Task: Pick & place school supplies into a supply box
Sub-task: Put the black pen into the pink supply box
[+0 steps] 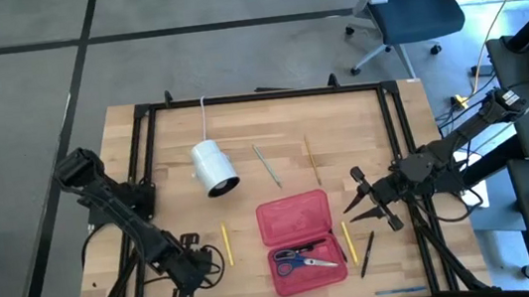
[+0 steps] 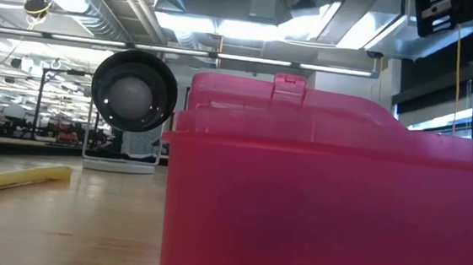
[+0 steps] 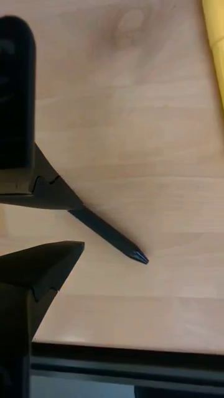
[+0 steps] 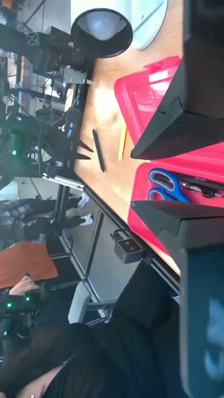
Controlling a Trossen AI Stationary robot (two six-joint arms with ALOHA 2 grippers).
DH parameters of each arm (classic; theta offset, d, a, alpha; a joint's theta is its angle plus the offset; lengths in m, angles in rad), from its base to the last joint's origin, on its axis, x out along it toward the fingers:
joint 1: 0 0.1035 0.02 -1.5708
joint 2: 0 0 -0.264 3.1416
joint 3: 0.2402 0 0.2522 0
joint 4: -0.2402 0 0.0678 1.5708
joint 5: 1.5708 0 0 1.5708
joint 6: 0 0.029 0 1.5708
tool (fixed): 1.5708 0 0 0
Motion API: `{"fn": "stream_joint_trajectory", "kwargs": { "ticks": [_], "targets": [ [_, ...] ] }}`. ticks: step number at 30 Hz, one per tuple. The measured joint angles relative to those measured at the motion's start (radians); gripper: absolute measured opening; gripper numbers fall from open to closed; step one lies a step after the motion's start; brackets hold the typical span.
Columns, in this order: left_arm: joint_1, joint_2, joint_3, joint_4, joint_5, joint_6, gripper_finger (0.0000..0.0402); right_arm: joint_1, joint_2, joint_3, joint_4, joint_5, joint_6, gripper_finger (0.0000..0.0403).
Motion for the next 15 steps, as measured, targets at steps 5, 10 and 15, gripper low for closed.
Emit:
{"fn": "stream_joint_trajectory", "kwargs": {
  "ticks": [5, 10, 15],
  "targets": [
    [0.009, 0.0, 0.0, 0.001, -0.004, 0.002, 0.0088, 0.0, 0.0, 0.0, 0.0, 0.0, 0.0, 0.0119],
    [0.016, 0.0, 0.0, 0.001, -0.009, 0.002, 0.0094, 0.0, 0.0, 0.0, -0.002, 0.0, -0.002, 0.0119],
    [0.016, 0.0, 0.0, 0.001, -0.009, 0.004, 0.0106, 0.0, 0.0, 0.0, -0.003, 0.0, -0.003, 0.0119]
  ]
}}
